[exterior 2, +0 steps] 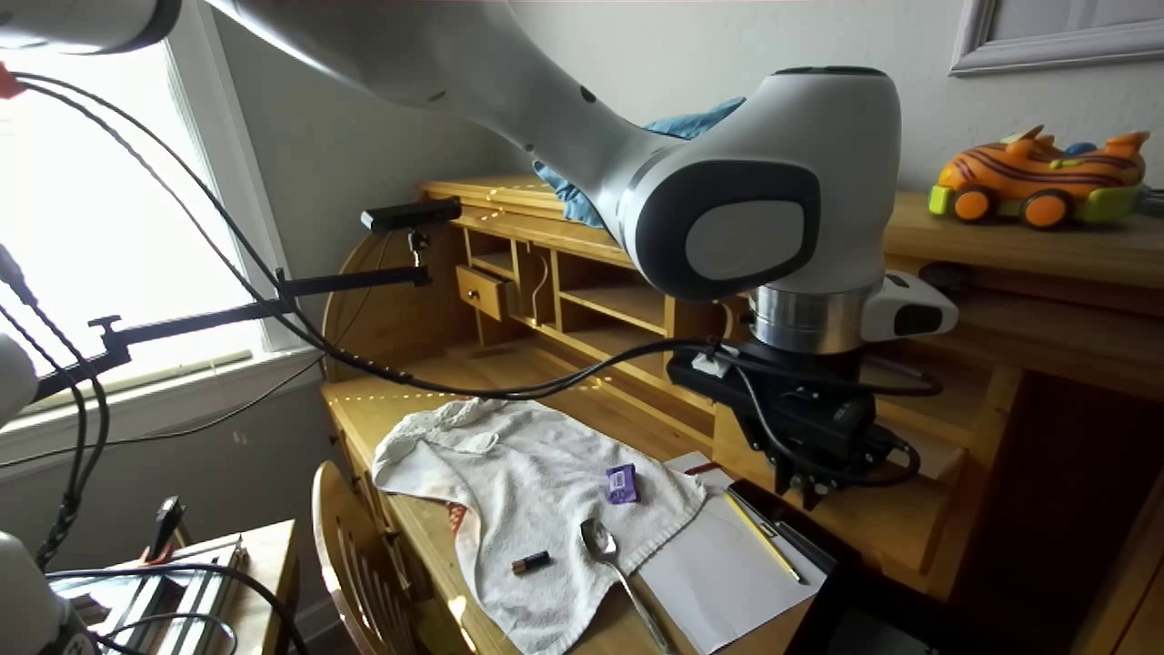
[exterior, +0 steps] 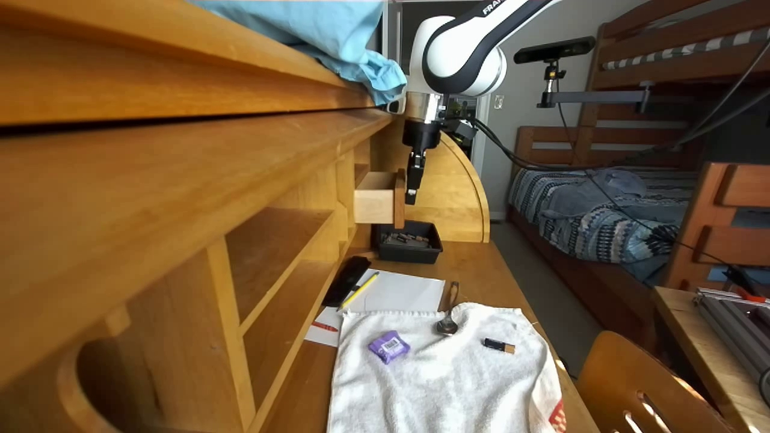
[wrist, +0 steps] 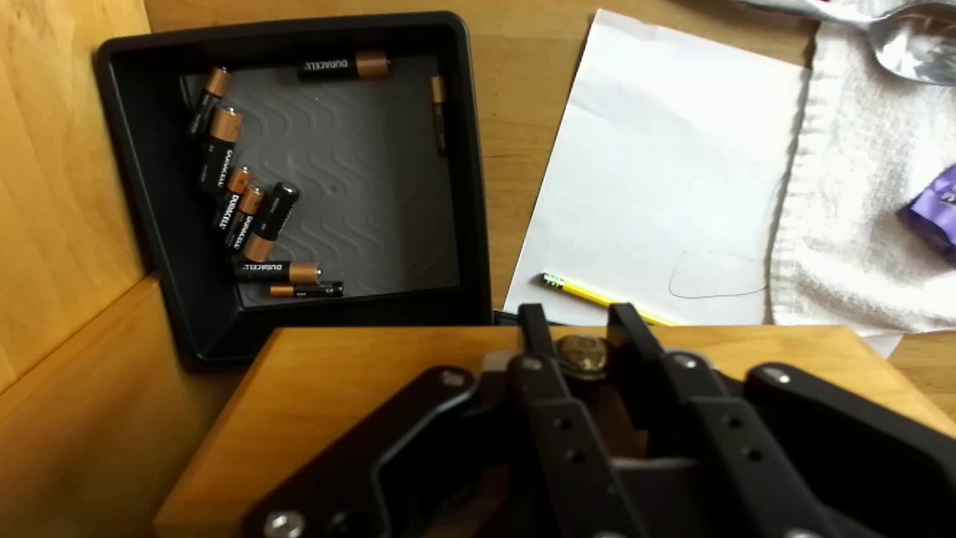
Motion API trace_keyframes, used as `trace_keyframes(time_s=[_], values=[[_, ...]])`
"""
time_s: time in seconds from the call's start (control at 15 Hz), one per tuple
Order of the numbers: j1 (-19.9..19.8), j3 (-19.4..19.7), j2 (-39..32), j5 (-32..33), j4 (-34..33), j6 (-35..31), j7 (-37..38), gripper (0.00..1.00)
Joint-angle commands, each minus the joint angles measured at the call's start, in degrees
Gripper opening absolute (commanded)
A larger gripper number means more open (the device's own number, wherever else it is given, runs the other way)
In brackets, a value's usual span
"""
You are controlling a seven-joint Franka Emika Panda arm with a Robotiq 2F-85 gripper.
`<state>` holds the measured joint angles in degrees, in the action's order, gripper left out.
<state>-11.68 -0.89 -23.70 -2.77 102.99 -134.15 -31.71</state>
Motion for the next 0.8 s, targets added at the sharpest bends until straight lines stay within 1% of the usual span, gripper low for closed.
trace_keyframes(time_s=[0.0,0.4,0.47,0.73], values=[[0.39,0.68,-1.45,0.76,-1.71,-0.83,1.61,0.06],[0.75,0.6,-1.05,0.92,-1.22,-0.78,1.99,0.06],[0.76,0.58,-1.1,0.9,-1.37,-0.46,1.97,0.5],[1.26,0.74,-0.36,1.16,-0.9,1.31,3.43,0.5]])
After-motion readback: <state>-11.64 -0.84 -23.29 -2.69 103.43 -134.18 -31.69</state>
